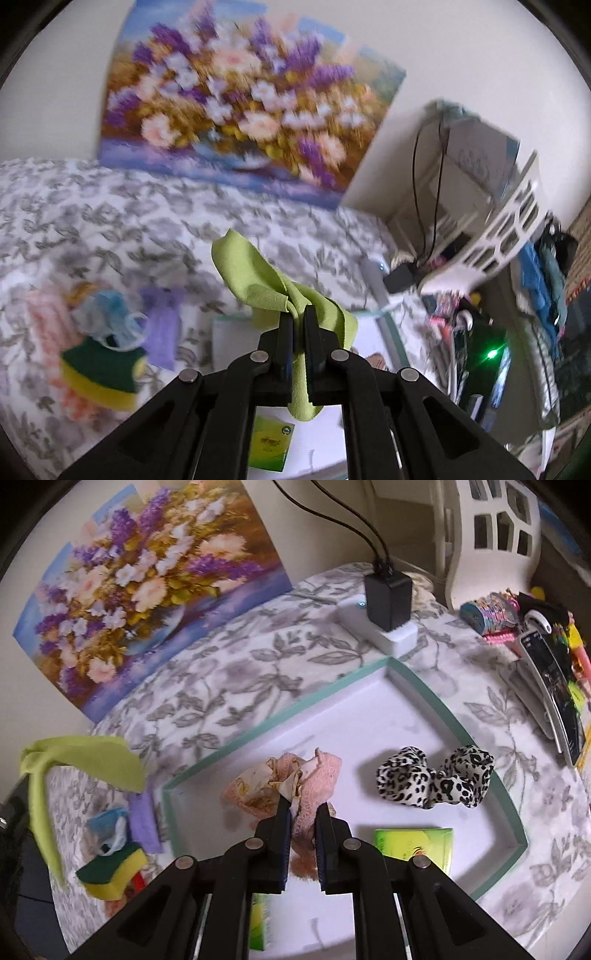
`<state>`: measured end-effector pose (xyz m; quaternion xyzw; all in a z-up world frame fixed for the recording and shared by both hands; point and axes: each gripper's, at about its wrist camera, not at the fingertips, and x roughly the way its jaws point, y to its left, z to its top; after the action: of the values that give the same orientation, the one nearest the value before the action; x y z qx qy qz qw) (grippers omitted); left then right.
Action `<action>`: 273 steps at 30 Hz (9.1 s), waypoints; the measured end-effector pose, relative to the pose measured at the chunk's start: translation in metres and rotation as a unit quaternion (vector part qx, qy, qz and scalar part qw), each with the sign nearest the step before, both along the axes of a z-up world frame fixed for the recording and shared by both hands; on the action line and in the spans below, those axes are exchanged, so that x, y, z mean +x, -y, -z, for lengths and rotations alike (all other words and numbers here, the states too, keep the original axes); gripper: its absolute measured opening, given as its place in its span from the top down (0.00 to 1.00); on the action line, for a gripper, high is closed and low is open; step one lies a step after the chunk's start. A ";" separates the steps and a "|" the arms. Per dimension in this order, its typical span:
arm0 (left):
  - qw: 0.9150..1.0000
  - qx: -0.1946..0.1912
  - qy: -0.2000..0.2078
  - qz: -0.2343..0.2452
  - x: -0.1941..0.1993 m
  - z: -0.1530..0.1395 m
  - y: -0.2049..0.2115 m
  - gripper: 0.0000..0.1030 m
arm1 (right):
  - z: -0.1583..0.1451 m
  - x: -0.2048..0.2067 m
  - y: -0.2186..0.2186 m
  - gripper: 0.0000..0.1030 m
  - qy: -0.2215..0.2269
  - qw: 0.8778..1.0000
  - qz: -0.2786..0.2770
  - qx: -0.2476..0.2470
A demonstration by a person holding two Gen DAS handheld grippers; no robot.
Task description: Organize soft objects
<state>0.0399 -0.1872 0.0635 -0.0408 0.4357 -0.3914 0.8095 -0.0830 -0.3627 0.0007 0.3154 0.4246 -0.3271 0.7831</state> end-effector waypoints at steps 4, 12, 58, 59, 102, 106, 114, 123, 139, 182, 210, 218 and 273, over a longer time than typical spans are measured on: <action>0.999 0.019 -0.018 0.019 -0.002 0.022 0.022 0.95 | 0.009 -0.005 0.011 0.88 -0.017 1.000 0.015 -0.006; 0.998 0.041 -0.041 0.030 -0.001 0.056 0.041 0.95 | 0.033 -0.010 0.026 0.88 -0.036 0.999 0.030 0.000; 0.974 0.202 -0.090 -0.053 0.019 0.082 0.017 0.20 | 0.004 -0.004 0.013 0.34 -0.076 0.997 -0.005 -0.018; 0.973 0.206 -0.088 -0.061 0.020 0.082 0.015 0.19 | 0.006 -0.004 0.014 0.31 -0.078 0.997 -0.006 -0.016; 0.924 0.283 -0.056 -0.252 0.072 0.054 -0.120 0.03 | 0.020 0.052 -0.089 0.00 -0.058 0.987 -0.151 -0.005; 0.917 0.276 -0.077 -0.278 0.081 0.059 -0.148 0.03 | 0.022 0.061 -0.103 0.00 -0.048 0.985 -0.165 0.001; 0.912 0.263 -0.101 -0.298 0.092 0.067 -0.171 0.03 | 0.023 0.082 -0.125 0.00 -0.031 0.979 -0.201 0.008; 0.906 0.274 -0.124 -0.297 0.102 0.084 -0.177 0.03 | 0.029 0.106 -0.146 0.00 -0.022 0.975 -0.221 0.026; 0.895 0.249 -0.151 -0.338 0.125 0.095 -0.200 0.03 | 0.022 0.147 -0.168 0.00 0.008 0.969 -0.238 0.057; 0.877 0.218 -0.233 -0.358 0.131 0.123 -0.232 0.03 | 0.053 0.165 -0.201 0.21 -0.011 0.957 -0.275 0.088; 0.904 0.159 -0.283 -0.277 0.134 0.160 -0.162 0.74 | 0.043 0.146 -0.171 0.30 0.012 0.956 -0.265 0.122; 0.910 0.161 -0.268 -0.272 0.137 0.156 -0.150 0.85 | 0.041 0.143 -0.168 0.30 0.014 0.957 -0.261 0.125; 0.946 0.055 -0.104 -0.302 0.093 0.009 -0.172 0.87 | -0.057 0.091 -0.121 0.31 0.087 0.974 -0.200 0.057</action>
<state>0.1330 -0.0155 0.0543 -0.1666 0.5056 -0.0973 0.8410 0.0077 -0.2420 0.0578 0.2952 0.4275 -0.1104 0.8473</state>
